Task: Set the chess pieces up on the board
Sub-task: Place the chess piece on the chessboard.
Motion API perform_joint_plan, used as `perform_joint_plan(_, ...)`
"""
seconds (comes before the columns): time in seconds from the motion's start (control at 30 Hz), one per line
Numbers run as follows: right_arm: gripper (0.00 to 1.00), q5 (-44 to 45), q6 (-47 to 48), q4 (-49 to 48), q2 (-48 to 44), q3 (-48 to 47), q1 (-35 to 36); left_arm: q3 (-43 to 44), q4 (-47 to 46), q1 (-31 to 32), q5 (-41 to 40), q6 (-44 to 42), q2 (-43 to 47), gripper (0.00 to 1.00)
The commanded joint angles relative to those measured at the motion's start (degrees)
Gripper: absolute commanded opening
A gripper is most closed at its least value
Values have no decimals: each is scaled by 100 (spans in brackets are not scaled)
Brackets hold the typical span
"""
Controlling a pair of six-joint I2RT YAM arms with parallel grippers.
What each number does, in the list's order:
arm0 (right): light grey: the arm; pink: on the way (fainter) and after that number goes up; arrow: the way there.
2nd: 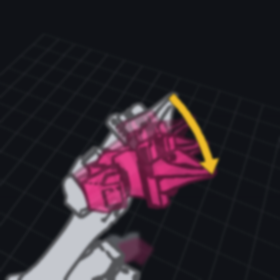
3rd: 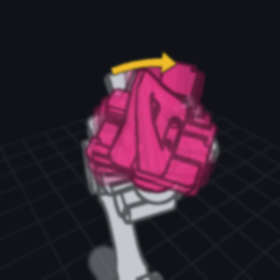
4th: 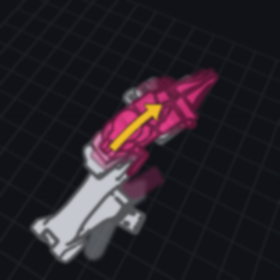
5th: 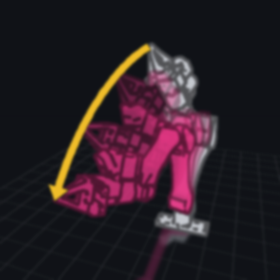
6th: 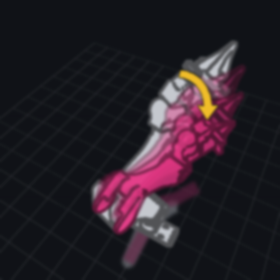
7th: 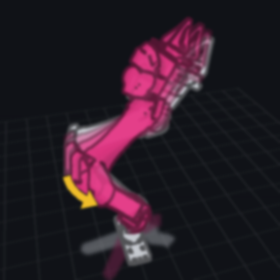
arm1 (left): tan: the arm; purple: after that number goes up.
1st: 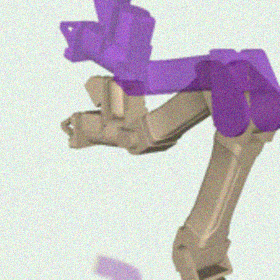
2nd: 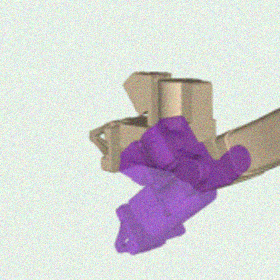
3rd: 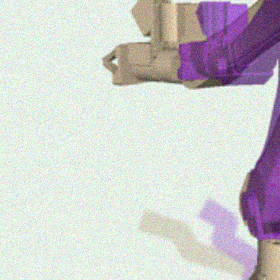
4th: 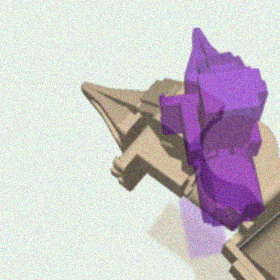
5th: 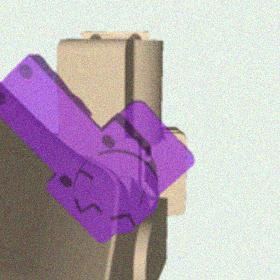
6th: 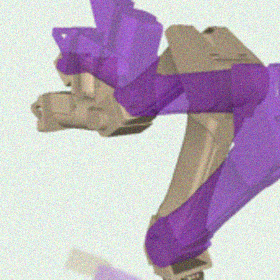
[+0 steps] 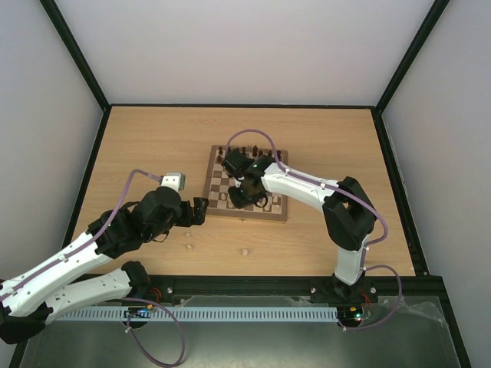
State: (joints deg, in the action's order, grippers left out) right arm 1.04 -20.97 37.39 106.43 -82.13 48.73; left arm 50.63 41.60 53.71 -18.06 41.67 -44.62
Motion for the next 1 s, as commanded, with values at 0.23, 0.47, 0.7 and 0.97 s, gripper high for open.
perform_joint_plan(0.23, 1, -86, 95, 72, -44, 72, -223, 70, -29, 8, -61, -38, -49, 99)
perform_joint_plan(0.47, 1, -104, 102, 53, -155, 209, -264, 18, -120, 8, -23, -33, -81, 99)
perform_joint_plan(0.7, 1, -104, 120, 59, -142, 208, -263, -40, -186, 8, 4, -31, -117, 99)
perform_joint_plan(0.97, 1, -104, 123, 24, -155, 232, -302, -36, -160, 8, -13, -27, -117, 99)
